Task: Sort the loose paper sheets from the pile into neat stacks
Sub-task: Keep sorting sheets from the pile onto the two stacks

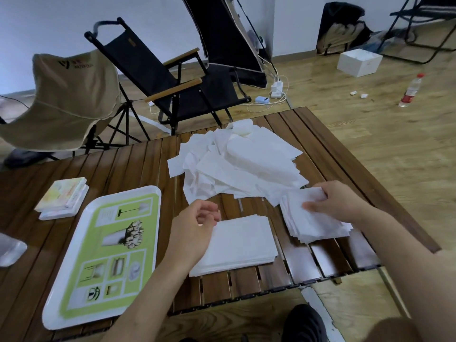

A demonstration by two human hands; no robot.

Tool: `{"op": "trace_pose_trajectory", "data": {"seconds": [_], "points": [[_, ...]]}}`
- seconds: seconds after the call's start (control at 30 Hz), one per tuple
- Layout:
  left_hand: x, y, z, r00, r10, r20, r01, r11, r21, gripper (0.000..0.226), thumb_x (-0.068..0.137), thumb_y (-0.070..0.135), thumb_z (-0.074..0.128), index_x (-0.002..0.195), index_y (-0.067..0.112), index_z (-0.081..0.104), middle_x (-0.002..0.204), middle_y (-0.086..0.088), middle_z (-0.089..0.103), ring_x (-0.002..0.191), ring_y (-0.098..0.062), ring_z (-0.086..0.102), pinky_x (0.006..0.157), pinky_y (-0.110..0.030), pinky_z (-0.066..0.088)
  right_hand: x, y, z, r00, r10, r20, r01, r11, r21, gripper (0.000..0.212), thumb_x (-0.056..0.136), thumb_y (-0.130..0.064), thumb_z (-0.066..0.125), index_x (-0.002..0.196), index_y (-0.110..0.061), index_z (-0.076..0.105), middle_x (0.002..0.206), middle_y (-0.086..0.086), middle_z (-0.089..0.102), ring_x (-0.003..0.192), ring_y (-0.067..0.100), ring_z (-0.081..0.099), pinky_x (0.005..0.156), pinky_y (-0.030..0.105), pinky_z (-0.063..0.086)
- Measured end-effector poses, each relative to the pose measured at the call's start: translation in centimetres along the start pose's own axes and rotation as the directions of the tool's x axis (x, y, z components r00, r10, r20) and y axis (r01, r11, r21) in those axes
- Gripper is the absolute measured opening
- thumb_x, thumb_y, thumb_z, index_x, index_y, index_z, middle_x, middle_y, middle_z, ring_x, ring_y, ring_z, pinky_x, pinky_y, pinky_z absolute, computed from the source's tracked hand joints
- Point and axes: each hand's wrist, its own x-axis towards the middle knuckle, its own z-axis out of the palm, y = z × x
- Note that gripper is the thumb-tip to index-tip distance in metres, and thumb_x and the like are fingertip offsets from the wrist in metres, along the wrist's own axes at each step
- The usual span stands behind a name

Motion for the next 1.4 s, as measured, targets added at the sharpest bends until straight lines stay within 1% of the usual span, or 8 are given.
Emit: {"op": "trace_pose_trajectory", "data": {"seconds": [0.2, 0.33, 0.57, 0.8, 1.03, 1.17, 1.27, 1.4], "points": [[5.8, -1.9, 0.2, 0.990, 0.070, -0.119, -0.031, 0.952, 0.305, 0.036, 0.094, 0.029, 0.070, 0.126, 0.019, 0.056, 0.114, 0.005, 0.062, 0.096, -0.014, 0.063, 0.079, -0.029, 0.054, 0.5, -0.9, 0.2, 0.997, 0.030, -0.076, -0.045, 0.977, -0.209, 0.058, 0.075, -0.035, 0.088, 0.123, -0.019, 0.059, 0.119, 0.000, 0.061, 0.102, 0.022, 0.060, 0.085, 0.038, 0.054], [10.8, -2.8, 0.6, 0.938, 0.346, -0.034, -0.205, 0.629, 0.750, 0.052, 0.086, 0.024, 0.077, 0.133, 0.013, 0.056, 0.125, -0.010, 0.053, 0.105, -0.031, 0.057, 0.078, -0.044, 0.054, 0.1, -2.2, -0.2, 0.974, -0.072, -0.213, 0.034, 0.983, -0.178, 0.049, 0.085, -0.030, 0.081, 0.127, -0.017, 0.060, 0.121, 0.001, 0.060, 0.104, 0.019, 0.061, 0.090, 0.038, 0.054], [13.5, -1.7, 2.0, 0.825, 0.516, 0.229, -0.497, 0.470, 0.730, 0.041, 0.085, 0.031, 0.060, 0.124, 0.021, 0.063, 0.138, -0.003, 0.055, 0.127, -0.024, 0.049, 0.107, -0.043, 0.040, -1.3, -4.4, 0.2, 0.959, -0.203, -0.198, 0.165, 0.967, -0.192, 0.033, 0.096, -0.037, 0.067, 0.124, -0.020, 0.064, 0.120, -0.003, 0.063, 0.099, 0.013, 0.060, 0.081, 0.026, 0.047], [14.9, -0.8, 4.6, 0.731, 0.609, 0.308, -0.498, 0.168, 0.851, 0.013, 0.094, 0.015, 0.067, 0.104, 0.016, 0.076, 0.112, -0.007, 0.069, 0.099, -0.026, 0.055, 0.083, -0.037, 0.047, -1.6, -6.5, 1.5, 0.965, -0.231, -0.125, 0.203, 0.958, -0.202, 0.026, 0.100, -0.038, 0.059, 0.120, -0.023, 0.064, 0.117, -0.007, 0.066, 0.100, 0.012, 0.061, 0.083, 0.027, 0.051], [11.3, 3.8, 0.8, 0.605, 0.781, 0.157, -0.596, 0.313, 0.739, 0.015, 0.101, 0.017, 0.060, 0.106, 0.014, 0.074, 0.100, -0.004, 0.074, 0.099, -0.028, 0.062, 0.088, -0.038, 0.040, -1.7, -7.2, 1.9, 0.926, -0.339, -0.167, 0.335, 0.941, -0.048, 0.084, 0.084, -0.053, 0.075, 0.151, -0.029, 0.031, 0.151, -0.011, 0.045, 0.134, 0.011, 0.047, 0.107, 0.034, 0.045], [6.2, 6.0, -2.3, 0.701, 0.652, 0.288, -0.705, 0.574, 0.417, 0.022, 0.104, 0.031, 0.049, 0.107, 0.020, 0.069, 0.101, 0.010, 0.071, 0.092, -0.009, 0.060, 0.086, -0.022, 0.042, -2.4, -8.7, 2.5, 0.936, -0.350, -0.037, 0.346, 0.897, 0.273, 0.076, 0.081, -0.046, 0.081, 0.145, -0.034, 0.041, 0.136, -0.014, 0.058, 0.112, 0.007, 0.060, 0.091, 0.021, 0.052], [4.1, 5.2, -3.7, 0.870, 0.353, 0.345, -0.438, 0.873, 0.212, 0.015, 0.100, 0.039, 0.062, 0.095, 0.027, 0.070, 0.086, 0.011, 0.071, 0.080, -0.007, 0.064, 0.072, -0.020, 0.047, -2.9, -9.3, 3.3, 0.928, -0.371, 0.030, 0.331, 0.860, 0.389, 0.007, 0.096, -0.031, 0.069, 0.092, -0.026, 0.069, 0.082, -0.009, 0.073, 0.078, 0.018, 0.075, 0.071, 0.034, 0.062], [3.0, 0.9, -4.4, 0.913, -0.036, 0.406, 0.039, 0.999, 0.000, 0.020, 0.095, 0.035, 0.070, 0.096, 0.016, 0.074, 0.094, -0.006, 0.077, 0.087, -0.023, 0.073, 0.076, -0.036, 0.058, -3.9, -9.1, 4.5, 0.952, -0.208, 0.223, 0.083, 0.881, 0.466, 0.018, 0.102, -0.031, 0.060, 0.091, -0.018, 0.065, 0.079, -0.002, 0.072, 0.071, 0.020, 0.077, 0.056, 0.024, 0.056]]}}
